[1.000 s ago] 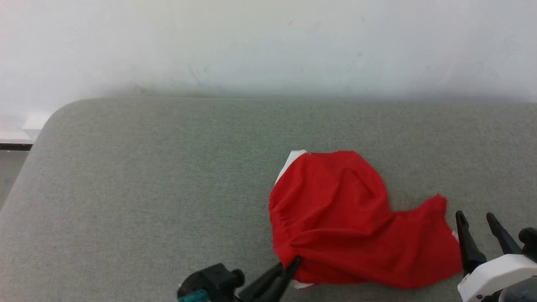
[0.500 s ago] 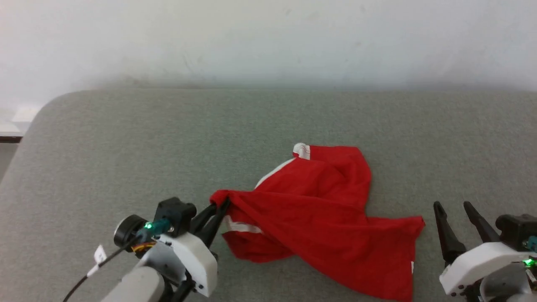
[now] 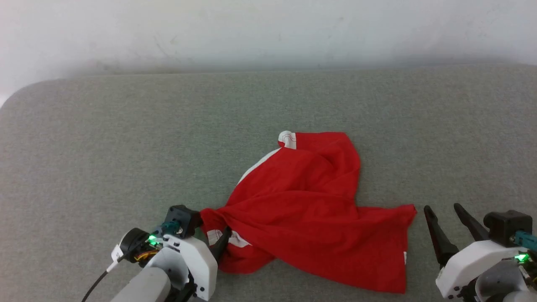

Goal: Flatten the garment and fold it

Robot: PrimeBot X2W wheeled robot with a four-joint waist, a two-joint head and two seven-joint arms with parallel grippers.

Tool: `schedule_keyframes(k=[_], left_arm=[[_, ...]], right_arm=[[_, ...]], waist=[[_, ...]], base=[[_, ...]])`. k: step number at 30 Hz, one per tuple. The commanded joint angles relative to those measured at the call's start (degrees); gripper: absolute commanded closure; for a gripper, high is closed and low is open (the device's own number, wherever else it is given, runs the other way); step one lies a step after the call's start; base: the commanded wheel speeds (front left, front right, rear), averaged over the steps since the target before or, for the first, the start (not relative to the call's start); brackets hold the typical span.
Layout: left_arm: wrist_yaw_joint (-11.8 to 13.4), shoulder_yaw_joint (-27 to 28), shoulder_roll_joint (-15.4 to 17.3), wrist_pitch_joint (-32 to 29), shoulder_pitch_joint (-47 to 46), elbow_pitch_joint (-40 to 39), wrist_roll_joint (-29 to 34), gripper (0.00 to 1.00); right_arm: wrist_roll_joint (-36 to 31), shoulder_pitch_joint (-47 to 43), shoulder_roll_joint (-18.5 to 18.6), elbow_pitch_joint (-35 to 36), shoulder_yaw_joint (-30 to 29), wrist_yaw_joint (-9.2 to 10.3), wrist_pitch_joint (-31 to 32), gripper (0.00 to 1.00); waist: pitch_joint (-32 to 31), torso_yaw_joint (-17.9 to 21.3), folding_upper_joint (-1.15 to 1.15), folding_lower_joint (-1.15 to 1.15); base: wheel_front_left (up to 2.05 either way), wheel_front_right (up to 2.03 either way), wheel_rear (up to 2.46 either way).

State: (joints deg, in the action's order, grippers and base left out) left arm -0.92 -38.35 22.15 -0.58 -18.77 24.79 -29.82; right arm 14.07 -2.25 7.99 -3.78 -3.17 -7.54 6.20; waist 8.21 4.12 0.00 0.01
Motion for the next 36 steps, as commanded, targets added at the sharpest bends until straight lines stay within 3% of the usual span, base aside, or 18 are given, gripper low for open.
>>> schedule_keyframes(k=[1,6,15,21,25,26,28,32,36], left_arm=[[0.19,-0.07,0.04,1.56,1.40,0.70,-0.02,0.00],[1.48,0.96,0.36,7.36,3.68,-2.80,0.27,0.00],[7.71,3.87,2.59,13.82,10.28,-14.94,2.11,0.00],[13.26,9.03,1.65,15.51,13.91,-21.63,6.50,0.00],[13.55,11.97,-0.77,15.55,16.37,-24.62,9.44,0.00],[13.23,12.44,-1.30,15.55,16.80,-24.85,10.03,0.00],[12.53,13.30,-2.29,15.56,17.47,-24.95,11.04,0.00],[11.05,14.97,-3.89,15.56,18.41,-24.55,12.51,0.00],[9.77,16.76,-4.91,15.57,19.80,-23.94,13.40,0.00]], right_arm=[[-0.19,0.61,1.08,0.95,0.79,0.05,1.08,0.00],[0.04,0.27,5.74,3.48,5.36,0.05,7.64,0.00],[1.91,2.23,14.64,2.09,16.06,0.05,19.55,0.00],[1.96,6.22,16.69,-3.52,19.88,0.05,21.46,0.00],[2.25,7.79,16.98,-8.01,21.00,0.05,21.91,0.00],[2.48,8.05,16.97,-9.05,21.12,0.05,21.76,0.13],[2.94,8.45,17.00,-10.94,21.56,0.05,21.46,1.00],[4.66,8.91,17.11,-12.82,22.25,0.05,20.43,1.00],[7.16,8.36,17.35,-9.97,22.10,0.05,19.94,1.00]], waist=[[-2.61,-2.84,0.00,-0.01],[-5.35,-6.34,0.00,-0.01],[-7.35,-11.86,0.00,-0.01],[-6.86,-14.43,0.00,-0.01],[-6.37,-15.71,0.00,-0.01],[-6.25,-15.92,0.00,-0.01],[-6.14,-16.19,0.00,-0.01],[-6.38,-16.11,0.00,-0.01],[-7.77,-14.88,0.00,-0.01]], base=[[0.00,0.00,0.00],[0.00,0.00,0.00],[0.00,0.00,0.00],[0.00,0.00,0.00],[0.00,0.00,0.00],[0.00,0.00,0.00],[0.00,0.00,0.00],[0.00,0.00,0.00],[0.00,0.00,0.00]])
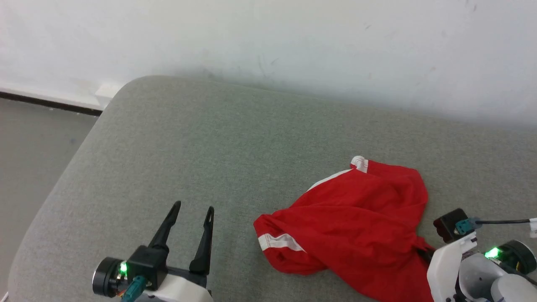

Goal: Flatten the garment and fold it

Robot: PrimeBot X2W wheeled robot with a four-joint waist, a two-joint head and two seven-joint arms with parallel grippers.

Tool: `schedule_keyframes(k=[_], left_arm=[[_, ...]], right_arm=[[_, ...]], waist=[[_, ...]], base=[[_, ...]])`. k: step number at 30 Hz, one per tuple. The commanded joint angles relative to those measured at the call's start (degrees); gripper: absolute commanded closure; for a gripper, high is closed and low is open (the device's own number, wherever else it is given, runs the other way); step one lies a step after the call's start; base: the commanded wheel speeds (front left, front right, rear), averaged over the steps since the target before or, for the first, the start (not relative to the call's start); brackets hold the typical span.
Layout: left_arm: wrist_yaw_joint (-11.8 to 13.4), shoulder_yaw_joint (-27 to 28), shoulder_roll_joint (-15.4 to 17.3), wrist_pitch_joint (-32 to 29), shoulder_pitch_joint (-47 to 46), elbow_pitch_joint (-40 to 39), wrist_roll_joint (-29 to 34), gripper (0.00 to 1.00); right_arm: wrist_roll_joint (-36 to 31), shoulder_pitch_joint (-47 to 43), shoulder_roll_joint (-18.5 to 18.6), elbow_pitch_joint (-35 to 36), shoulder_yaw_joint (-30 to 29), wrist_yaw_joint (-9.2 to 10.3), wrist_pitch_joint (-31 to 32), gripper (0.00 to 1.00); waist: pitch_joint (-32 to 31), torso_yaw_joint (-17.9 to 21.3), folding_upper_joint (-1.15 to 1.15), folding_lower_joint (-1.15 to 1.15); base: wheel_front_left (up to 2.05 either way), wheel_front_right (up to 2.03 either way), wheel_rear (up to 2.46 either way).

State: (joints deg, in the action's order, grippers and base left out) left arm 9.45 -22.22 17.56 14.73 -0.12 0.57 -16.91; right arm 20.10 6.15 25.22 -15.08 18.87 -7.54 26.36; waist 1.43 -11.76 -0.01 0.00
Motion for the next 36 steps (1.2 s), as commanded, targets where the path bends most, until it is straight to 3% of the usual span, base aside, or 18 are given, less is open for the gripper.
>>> schedule_keyframes(k=[1,7,10,15,18,24,28,32,33,34,36], left_arm=[[-0.93,1.04,-0.53,0.26,1.56,0.41,0.64,0.00],[-2.72,1.80,-1.96,0.27,2.98,1.13,1.57,0.00],[-3.75,2.00,-2.92,0.27,2.86,1.38,2.17,0.00],[-5.09,2.56,-4.43,0.27,2.81,1.64,3.13,0.00],[-6.12,2.78,-5.17,0.27,2.21,2.33,3.75,0.00],[-8.25,2.87,-6.71,0.27,0.02,3.96,5.07,0.00],[-9.51,2.72,-7.77,0.27,-1.19,4.89,5.94,0.00],[-10.31,2.79,-8.75,0.27,-1.57,5.46,6.73,0.00],[-10.39,2.88,-8.97,0.27,-1.50,5.51,6.90,0.00],[-10.46,3.02,-9.21,0.27,-1.42,5.54,7.03,0.00],[-10.78,3.16,-9.59,0.27,-1.30,5.71,7.25,0.00]], right_arm=[[2.44,-0.50,0.15,2.89,0.03,0.05,0.12,1.00],[8.97,-3.93,1.66,12.94,-3.04,0.05,4.84,1.00],[10.46,-5.11,2.97,18.41,-7.24,0.05,8.18,1.00],[11.40,-3.63,1.54,21.47,-14.96,0.05,13.94,1.00],[10.95,-0.66,-0.56,18.02,-18.64,0.05,17.41,1.00],[5.08,8.82,-1.30,5.06,-19.65,0.05,19.61,1.00],[0.59,15.79,-2.42,-5.58,-21.55,0.05,16.24,1.00],[-5.00,20.99,-3.58,-14.87,-22.52,0.05,8.41,1.00],[-5.91,21.87,-4.06,-16.72,-22.04,0.05,6.08,0.57],[-6.85,22.69,-4.37,-18.78,-21.96,0.05,3.85,0.00],[-9.11,23.62,-4.53,-22.19,-19.36,0.05,0.26,0.00]], waist=[[-1.40,1.43,0.01,0.00],[-2.90,2.47,0.01,0.00],[-2.86,2.04,0.01,0.00],[-1.28,0.41,0.01,0.00],[0.10,-0.96,0.01,0.00],[2.76,-3.97,0.01,0.00],[3.61,-5.97,0.01,0.00],[3.97,-7.18,0.01,0.00],[3.99,-7.24,0.01,0.00],[4.05,-7.17,0.01,0.00],[3.91,-6.66,0.01,0.00]], base=[[0.00,0.00,0.00],[0.00,0.00,0.00],[0.00,0.00,0.00],[0.00,0.00,0.00],[0.00,0.00,0.00],[0.00,0.00,0.00],[0.00,0.00,0.00],[0.00,0.00,0.00],[0.00,0.00,0.00],[0.00,0.00,0.00],[0.00,0.00,0.00]])
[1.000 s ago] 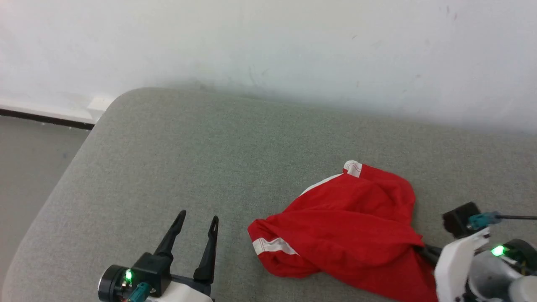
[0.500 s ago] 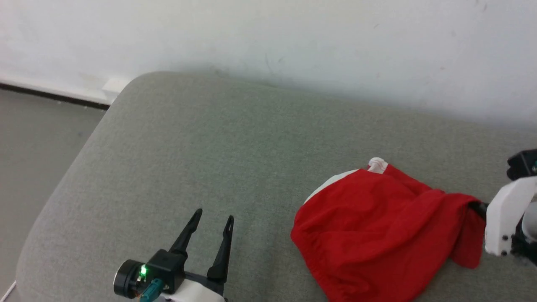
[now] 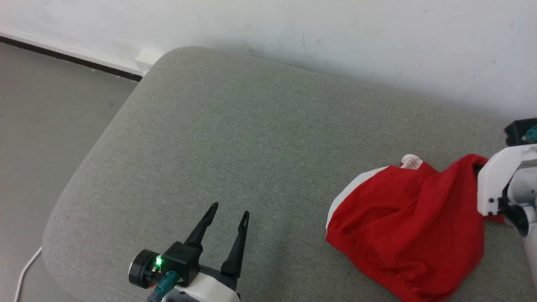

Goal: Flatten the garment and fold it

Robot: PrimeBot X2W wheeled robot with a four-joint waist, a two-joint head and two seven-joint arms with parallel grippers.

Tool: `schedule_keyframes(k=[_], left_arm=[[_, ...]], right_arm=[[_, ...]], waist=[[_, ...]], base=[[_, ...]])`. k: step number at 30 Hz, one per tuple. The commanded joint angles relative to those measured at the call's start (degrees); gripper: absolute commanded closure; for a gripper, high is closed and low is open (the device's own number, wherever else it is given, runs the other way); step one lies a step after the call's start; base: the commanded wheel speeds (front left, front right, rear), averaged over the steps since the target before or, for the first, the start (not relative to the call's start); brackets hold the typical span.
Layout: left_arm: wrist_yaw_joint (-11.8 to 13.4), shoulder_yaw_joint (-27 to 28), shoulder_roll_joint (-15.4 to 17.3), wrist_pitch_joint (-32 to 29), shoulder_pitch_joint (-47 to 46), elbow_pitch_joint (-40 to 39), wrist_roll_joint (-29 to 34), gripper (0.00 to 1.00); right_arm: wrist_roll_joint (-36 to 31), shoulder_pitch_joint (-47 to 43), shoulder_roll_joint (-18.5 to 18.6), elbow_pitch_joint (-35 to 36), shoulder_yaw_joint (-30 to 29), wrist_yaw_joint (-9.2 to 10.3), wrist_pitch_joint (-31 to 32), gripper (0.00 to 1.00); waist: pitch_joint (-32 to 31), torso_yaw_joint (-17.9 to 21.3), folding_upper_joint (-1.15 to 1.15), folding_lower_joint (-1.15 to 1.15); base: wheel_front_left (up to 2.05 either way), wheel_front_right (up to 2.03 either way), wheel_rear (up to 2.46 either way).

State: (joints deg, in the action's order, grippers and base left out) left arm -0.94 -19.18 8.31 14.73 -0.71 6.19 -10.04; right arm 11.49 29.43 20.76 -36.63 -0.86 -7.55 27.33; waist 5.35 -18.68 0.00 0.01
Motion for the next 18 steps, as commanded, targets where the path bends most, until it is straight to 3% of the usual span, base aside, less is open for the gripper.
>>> schedule_keyframes(k=[1,10,18], left_arm=[[-0.62,0.11,-0.46,0.27,-0.65,0.19,0.52,0.00],[-2.15,0.43,-1.11,0.27,0.26,0.38,1.23,0.00],[-4.34,-2.26,-1.82,-1.20,0.95,4.91,-0.39,0.00]], right_arm=[[-0.89,0.69,-0.31,-2.05,1.50,0.06,-2.39,0.00],[0.63,-0.87,-0.72,-3.08,8.84,0.06,-19.45,0.00],[5.57,-11.88,-1.77,10.09,8.48,0.06,-27.80,0.00]], waist=[[-0.21,0.67,0.00,-0.01],[-3.42,7.42,0.00,-0.01],[-4.88,14.90,0.00,-0.01]], base=[[0.00,0.00,0.00],[0.00,0.00,0.00],[0.00,0.00,0.00]])
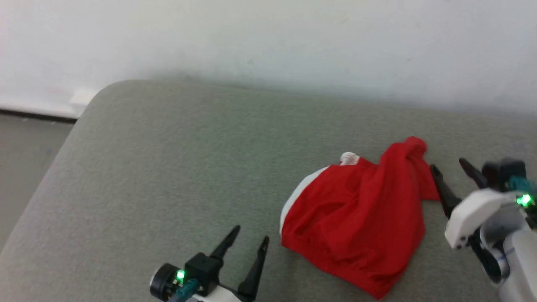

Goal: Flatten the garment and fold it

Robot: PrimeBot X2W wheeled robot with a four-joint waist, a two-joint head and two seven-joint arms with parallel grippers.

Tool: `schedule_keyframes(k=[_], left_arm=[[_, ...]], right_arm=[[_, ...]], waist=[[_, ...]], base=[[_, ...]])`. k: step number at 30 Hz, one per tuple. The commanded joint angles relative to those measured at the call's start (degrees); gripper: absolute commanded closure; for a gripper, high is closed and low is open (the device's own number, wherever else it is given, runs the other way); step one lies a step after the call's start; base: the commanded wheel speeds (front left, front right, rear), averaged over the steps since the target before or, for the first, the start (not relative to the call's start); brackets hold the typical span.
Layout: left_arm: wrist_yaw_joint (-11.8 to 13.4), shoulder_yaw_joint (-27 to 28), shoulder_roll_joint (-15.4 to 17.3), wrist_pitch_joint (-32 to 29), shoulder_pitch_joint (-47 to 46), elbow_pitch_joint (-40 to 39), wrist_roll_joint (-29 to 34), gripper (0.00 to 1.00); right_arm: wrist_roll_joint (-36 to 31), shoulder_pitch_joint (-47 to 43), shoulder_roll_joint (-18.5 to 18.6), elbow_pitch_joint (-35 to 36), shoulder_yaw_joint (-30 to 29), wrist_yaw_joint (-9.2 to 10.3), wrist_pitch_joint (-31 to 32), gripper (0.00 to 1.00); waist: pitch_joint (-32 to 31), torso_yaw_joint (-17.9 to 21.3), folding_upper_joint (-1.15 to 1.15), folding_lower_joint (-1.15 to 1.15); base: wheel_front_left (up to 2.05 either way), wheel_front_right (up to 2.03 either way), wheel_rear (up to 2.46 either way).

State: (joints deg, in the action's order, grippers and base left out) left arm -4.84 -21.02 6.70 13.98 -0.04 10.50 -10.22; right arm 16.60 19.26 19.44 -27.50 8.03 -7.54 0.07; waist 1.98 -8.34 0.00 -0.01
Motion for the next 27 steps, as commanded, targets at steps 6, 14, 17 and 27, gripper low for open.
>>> schedule_keyframes(k=[6,14,17,27], left_arm=[[-0.91,-2.21,-0.12,-6.67,-3.01,6.04,-0.55,0.00],[-0.02,-1.25,-0.01,-10.47,-8.09,11.59,-1.52,0.00],[0.56,-0.95,0.45,-11.22,-9.53,13.63,-1.33,0.00],[0.37,1.04,2.82,-9.48,-11.41,12.19,-4.00,1.00]], right_arm=[[0.90,-12.57,-4.62,11.84,-4.81,0.05,-0.43,0.00],[-0.83,-19.16,-9.07,18.81,-8.88,0.05,1.67,0.00],[-1.19,-19.71,-9.88,20.01,-9.71,0.05,2.08,0.00],[-2.14,-20.92,-10.41,20.71,-11.51,0.05,3.09,0.00]], waist=[[0.69,9.94,0.00,0.01],[4.01,15.17,0.00,0.01],[4.93,16.19,0.00,0.01],[4.15,15.10,0.00,0.01]], base=[[0.00,0.00,0.00],[0.00,0.00,0.00],[0.00,0.00,0.00],[0.00,0.00,0.00]])
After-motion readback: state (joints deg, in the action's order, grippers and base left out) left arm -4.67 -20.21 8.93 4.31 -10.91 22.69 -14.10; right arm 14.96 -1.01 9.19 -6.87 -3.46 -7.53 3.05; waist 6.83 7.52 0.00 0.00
